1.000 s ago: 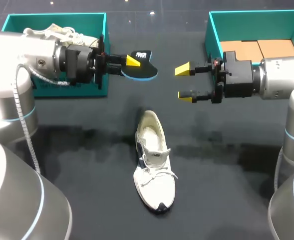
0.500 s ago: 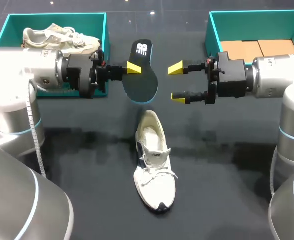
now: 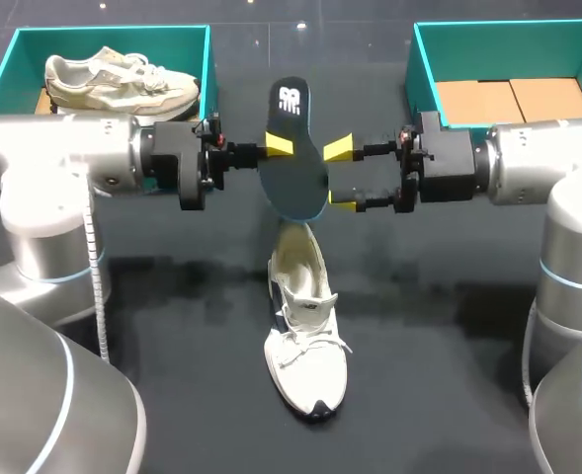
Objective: Take the shoe out of the shoebox, open the shoe tongue, remove and reinsert the insole, then place the shoe into the shoebox
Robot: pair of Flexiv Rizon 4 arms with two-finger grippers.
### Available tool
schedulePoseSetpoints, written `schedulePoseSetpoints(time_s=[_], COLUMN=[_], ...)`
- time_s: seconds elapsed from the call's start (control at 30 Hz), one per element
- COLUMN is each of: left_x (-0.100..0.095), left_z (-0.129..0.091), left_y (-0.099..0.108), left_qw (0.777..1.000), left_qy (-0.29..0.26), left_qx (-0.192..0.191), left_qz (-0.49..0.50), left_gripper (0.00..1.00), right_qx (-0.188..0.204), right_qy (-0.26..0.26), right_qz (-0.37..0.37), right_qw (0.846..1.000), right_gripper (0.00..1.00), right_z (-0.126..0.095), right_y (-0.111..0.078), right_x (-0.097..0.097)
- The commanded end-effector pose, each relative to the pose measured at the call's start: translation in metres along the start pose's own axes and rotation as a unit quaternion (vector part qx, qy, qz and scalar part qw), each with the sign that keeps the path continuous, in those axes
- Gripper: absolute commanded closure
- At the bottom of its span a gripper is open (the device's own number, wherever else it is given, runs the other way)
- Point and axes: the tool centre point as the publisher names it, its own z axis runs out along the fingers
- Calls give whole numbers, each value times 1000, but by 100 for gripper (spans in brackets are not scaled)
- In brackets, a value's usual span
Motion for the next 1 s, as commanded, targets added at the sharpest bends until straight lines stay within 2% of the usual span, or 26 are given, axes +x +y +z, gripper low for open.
schedulePoseSetpoints(time_s=[0.03,0.27,0.43,0.57,0.63,0.77,0.9,1.0], left_x=[1,3,3,4,4,2,1,2], left_z=[1,-1,-2,-2,-1,1,3,5], left_y=[2,4,3,3,3,2,2,3], left_qw=[1000,1000,1000,1000,1000,1000,1000,1000], left_qy=[3,11,11,10,9,8,8,9], left_qx=[0,0,4,6,8,11,7,5], left_qz=[3,14,21,24,23,24,27,29], left_gripper=[100,100,100,100,100,100,100,100], right_qx=[7,14,26,33,36,40,42,46], right_qy=[-1,-3,-6,-2,1,3,6,8], right_qz=[-3,-17,-30,-38,-42,-46,-49,-49], right_qw=[1000,1000,999,999,998,998,998,998], right_gripper=[0,0,7,24,29,32,49,51], right_z=[14,20,25,28,29,31,32,35], right_y=[7,12,17,20,21,23,25,25], right_x=[-4,-6,-7,-11,-12,-14,-14,-15])
